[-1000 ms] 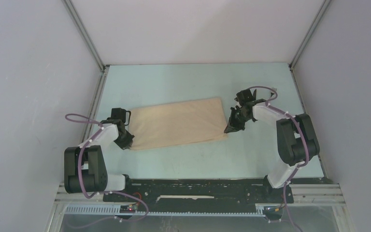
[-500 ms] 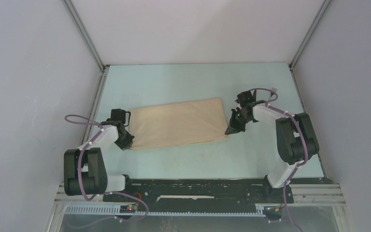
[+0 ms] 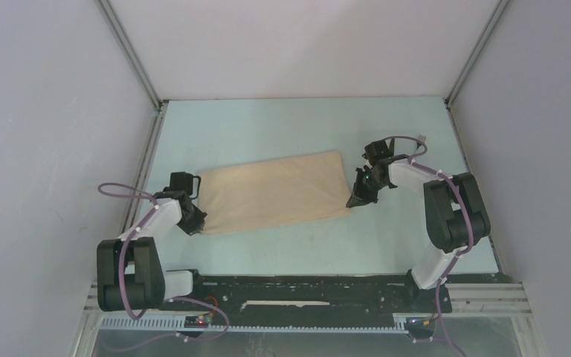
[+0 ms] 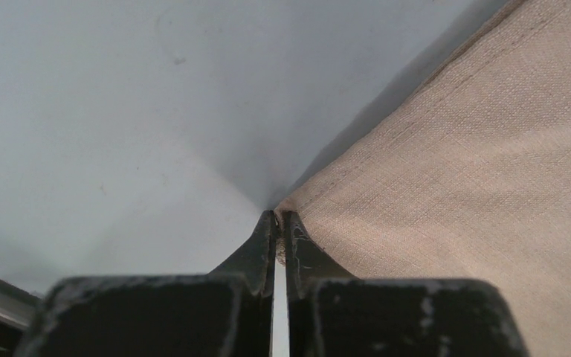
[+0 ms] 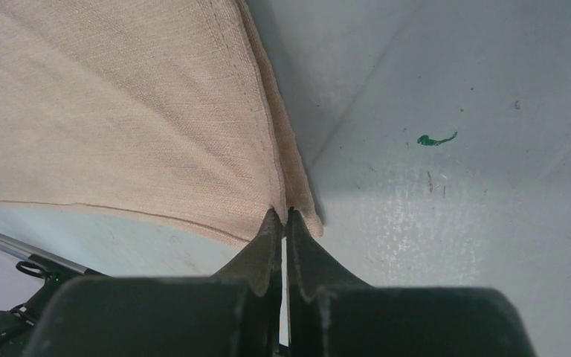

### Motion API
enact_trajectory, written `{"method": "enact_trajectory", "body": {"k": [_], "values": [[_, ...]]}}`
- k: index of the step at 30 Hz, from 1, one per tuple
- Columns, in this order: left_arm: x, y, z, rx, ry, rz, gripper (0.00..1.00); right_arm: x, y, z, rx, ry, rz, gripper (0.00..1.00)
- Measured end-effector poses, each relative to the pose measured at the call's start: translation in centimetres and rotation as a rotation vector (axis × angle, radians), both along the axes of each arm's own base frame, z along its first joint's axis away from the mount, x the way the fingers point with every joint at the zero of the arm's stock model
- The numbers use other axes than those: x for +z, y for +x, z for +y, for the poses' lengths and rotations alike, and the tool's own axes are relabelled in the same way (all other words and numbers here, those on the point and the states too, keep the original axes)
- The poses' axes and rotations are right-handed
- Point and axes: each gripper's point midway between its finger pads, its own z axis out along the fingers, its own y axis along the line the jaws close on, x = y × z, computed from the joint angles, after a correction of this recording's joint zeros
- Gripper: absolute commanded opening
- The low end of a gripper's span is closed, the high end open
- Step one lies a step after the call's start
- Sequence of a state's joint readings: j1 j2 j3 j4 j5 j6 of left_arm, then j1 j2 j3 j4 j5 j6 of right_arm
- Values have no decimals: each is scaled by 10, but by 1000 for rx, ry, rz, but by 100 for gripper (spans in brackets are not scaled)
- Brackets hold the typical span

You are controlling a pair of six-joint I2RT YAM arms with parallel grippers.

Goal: Fold the napkin into a case and place the utensils inside
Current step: Fold and flatten the napkin at the center of the board, then smooth out the rectangle-folded napkin at the center of the board.

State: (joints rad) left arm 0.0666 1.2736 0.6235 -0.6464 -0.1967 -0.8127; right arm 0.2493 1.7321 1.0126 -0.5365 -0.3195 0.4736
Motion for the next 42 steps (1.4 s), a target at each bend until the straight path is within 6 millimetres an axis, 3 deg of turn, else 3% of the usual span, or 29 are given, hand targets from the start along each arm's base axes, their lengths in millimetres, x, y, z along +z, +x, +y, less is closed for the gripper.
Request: {"method": "enact_trajectory", "body": {"k": [3, 7, 9, 10, 17, 21, 24, 27, 31, 34, 36, 38, 39, 42], "values": [[1, -8, -1, 10, -4, 9, 16, 0, 0, 0, 0, 0, -2, 0], [1, -21, -1, 27, -5, 44, 47, 0, 0, 0, 0, 0, -2, 2], [4, -28, -1, 38, 0, 63, 66, 0, 0, 0, 0, -5, -2, 15], [7, -31, 0, 41, 6, 66, 69, -1, -1, 0, 0, -9, 1, 23], [42, -23, 10, 65, 58, -17, 70, -3, -11, -5, 20, -120, 14, 64], [56, -14, 5, 23, 52, -70, 71, 14, -17, -11, 60, -255, -44, 81], [60, -5, -9, -45, -6, -122, 72, 40, -19, -4, 107, -275, -127, 84], [58, 12, -27, -117, -93, -194, 74, 58, -13, 22, 158, -158, -180, 86], [37, 19, -41, -167, -167, -202, 76, 52, 0, 41, 175, -12, -169, 86], [17, 19, -44, -179, -192, -168, 77, 34, 6, 42, 163, 54, -137, 87], [11, 18, -44, -181, -205, -157, 87, 21, 5, 38, 150, 69, -106, 88], [16, 24, -43, -191, -201, -192, 97, 15, 3, 34, 139, 72, -89, 94], [21, 28, -43, -201, -197, -221, 98, 15, 3, 33, 133, 74, -91, 99], [45, 45, -47, -225, -202, -348, 99, 30, 13, 39, 136, 101, -161, 100]]}}
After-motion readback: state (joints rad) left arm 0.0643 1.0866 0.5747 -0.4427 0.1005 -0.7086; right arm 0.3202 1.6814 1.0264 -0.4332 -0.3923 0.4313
